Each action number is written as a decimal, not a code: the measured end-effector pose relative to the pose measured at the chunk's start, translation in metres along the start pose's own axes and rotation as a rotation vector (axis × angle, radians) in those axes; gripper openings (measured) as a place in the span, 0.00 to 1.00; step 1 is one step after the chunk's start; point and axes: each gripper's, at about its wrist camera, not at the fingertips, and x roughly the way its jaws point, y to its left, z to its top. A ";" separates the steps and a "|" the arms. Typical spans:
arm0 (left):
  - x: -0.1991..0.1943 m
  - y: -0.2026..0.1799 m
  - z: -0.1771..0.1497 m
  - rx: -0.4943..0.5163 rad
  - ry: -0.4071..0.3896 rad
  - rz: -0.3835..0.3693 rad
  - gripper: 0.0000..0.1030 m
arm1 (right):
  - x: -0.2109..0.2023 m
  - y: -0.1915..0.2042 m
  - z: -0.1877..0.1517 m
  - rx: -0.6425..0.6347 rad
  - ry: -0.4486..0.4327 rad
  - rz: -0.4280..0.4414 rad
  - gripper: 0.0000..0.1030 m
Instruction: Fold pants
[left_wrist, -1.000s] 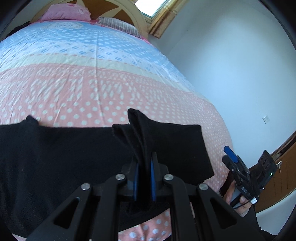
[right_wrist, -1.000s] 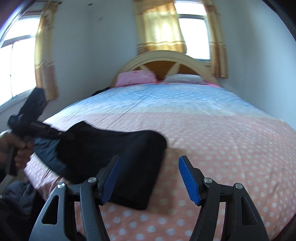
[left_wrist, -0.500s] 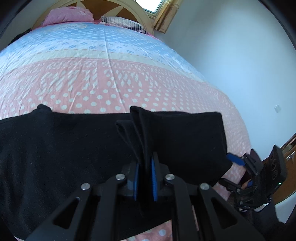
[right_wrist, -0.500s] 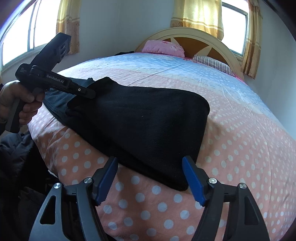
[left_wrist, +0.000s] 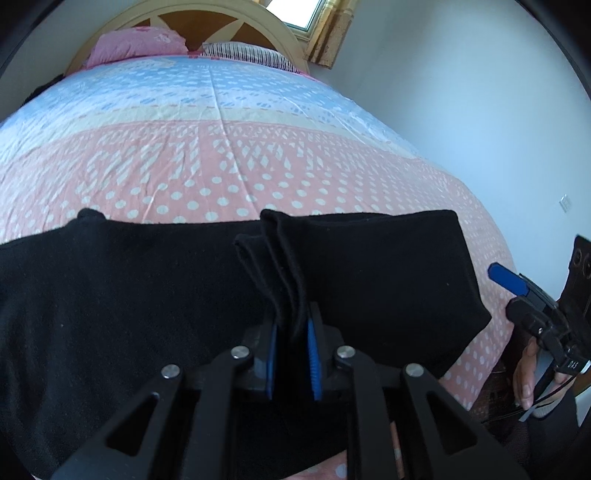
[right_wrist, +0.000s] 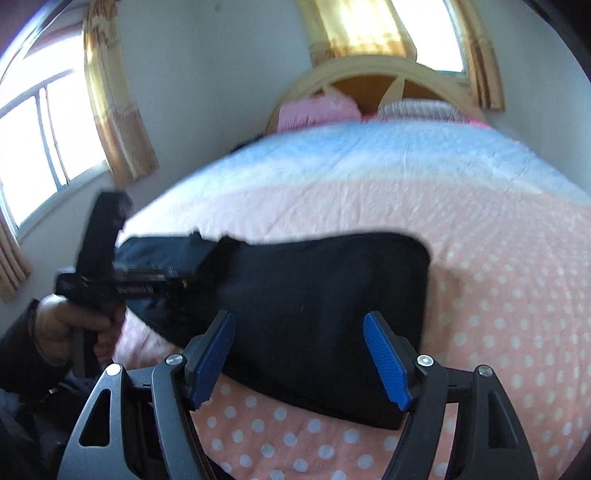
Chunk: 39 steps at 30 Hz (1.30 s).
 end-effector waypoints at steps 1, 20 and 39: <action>0.000 -0.003 -0.001 0.018 -0.006 0.015 0.19 | 0.012 0.002 -0.003 -0.010 0.054 -0.030 0.71; 0.001 -0.009 -0.005 0.121 -0.037 0.088 0.28 | 0.062 -0.014 0.056 0.067 0.064 -0.179 0.71; -0.117 0.114 -0.011 -0.015 -0.207 0.400 0.69 | 0.020 0.048 0.033 -0.073 -0.149 -0.107 0.74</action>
